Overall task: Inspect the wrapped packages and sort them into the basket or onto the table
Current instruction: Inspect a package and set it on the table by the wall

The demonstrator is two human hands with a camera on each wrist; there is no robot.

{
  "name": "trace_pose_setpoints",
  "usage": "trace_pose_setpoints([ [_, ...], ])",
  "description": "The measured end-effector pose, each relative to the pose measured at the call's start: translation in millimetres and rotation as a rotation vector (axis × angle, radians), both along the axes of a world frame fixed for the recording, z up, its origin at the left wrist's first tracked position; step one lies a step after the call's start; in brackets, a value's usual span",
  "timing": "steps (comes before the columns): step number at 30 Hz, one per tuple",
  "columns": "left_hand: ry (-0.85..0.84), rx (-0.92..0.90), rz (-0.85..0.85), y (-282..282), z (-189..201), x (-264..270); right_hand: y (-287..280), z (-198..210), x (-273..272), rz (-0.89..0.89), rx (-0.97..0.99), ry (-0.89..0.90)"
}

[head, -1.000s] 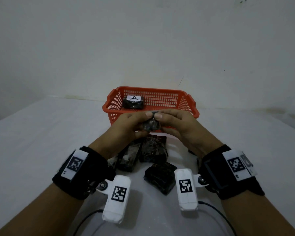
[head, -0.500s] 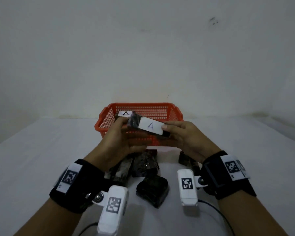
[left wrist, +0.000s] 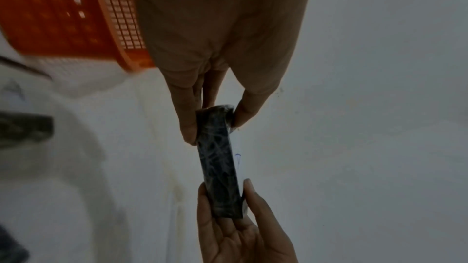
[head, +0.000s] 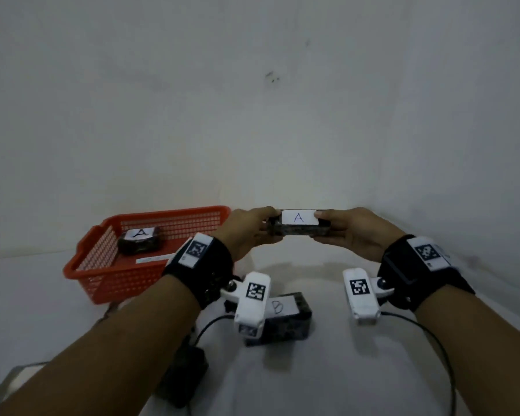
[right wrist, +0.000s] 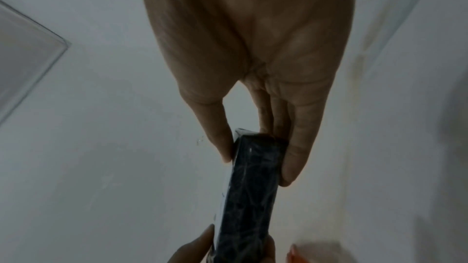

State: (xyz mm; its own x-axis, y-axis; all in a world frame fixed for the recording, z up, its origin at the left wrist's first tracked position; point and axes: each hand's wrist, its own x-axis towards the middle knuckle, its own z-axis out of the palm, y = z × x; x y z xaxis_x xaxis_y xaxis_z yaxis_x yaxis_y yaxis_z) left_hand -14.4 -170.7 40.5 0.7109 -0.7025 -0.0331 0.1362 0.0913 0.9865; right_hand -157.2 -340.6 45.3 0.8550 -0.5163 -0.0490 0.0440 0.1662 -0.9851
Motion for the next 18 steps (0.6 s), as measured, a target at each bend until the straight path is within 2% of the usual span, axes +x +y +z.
trace_pose_setpoints([
  [9,0.068,0.147,-0.121,-139.5,-20.6,5.2,-109.4,-20.3,-10.6,-0.198,0.068,0.127],
  [18,-0.001,0.358,-0.093,-206.4,-55.9,38.4,-172.9,-66.3,28.0,-0.315,-0.027,0.3],
])
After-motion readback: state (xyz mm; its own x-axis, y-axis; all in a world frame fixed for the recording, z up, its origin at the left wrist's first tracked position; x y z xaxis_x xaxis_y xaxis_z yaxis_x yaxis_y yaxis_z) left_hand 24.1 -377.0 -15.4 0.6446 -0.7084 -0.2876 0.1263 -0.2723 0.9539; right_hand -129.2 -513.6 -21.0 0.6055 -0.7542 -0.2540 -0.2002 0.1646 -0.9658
